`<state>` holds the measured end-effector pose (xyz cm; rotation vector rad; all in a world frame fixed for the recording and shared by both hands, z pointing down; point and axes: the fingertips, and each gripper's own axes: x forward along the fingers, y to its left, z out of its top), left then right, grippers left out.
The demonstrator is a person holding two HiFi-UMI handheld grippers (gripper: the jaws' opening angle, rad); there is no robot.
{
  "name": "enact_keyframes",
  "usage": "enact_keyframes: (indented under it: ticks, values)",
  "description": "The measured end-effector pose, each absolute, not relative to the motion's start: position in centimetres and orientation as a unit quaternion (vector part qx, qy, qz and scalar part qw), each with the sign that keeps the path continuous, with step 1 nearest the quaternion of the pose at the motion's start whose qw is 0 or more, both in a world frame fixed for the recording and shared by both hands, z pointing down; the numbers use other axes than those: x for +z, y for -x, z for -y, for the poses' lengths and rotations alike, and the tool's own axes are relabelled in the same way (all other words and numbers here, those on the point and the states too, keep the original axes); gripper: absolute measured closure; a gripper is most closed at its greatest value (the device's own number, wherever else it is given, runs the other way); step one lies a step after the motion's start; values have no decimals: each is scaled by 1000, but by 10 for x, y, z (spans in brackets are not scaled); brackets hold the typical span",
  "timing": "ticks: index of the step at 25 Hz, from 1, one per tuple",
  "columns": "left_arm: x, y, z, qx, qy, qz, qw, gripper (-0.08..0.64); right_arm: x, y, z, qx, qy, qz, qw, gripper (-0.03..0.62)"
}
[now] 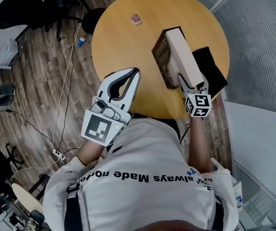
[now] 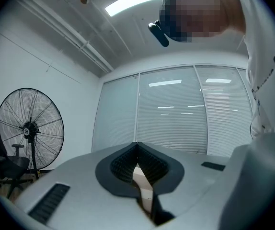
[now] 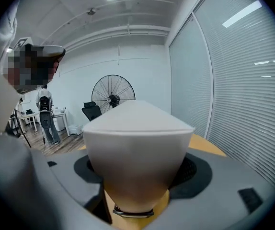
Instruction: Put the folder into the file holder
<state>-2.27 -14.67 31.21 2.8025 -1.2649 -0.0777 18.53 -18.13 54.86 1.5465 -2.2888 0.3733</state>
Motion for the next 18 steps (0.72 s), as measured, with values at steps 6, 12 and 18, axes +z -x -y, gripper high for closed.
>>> enact_keyframes:
  ticks: [6, 12, 18]
  values:
    - [314, 22, 148, -28, -910, 411, 34, 535, 523, -188, 181, 130, -553, 809, 152, 245]
    - [314, 23, 149, -29, -911, 411, 31, 535, 493, -187, 176, 125, -556, 813, 122, 247]
    - [315, 23, 150, -32, -910, 411, 37, 535, 463, -179, 169, 99, -548, 822, 121, 247]
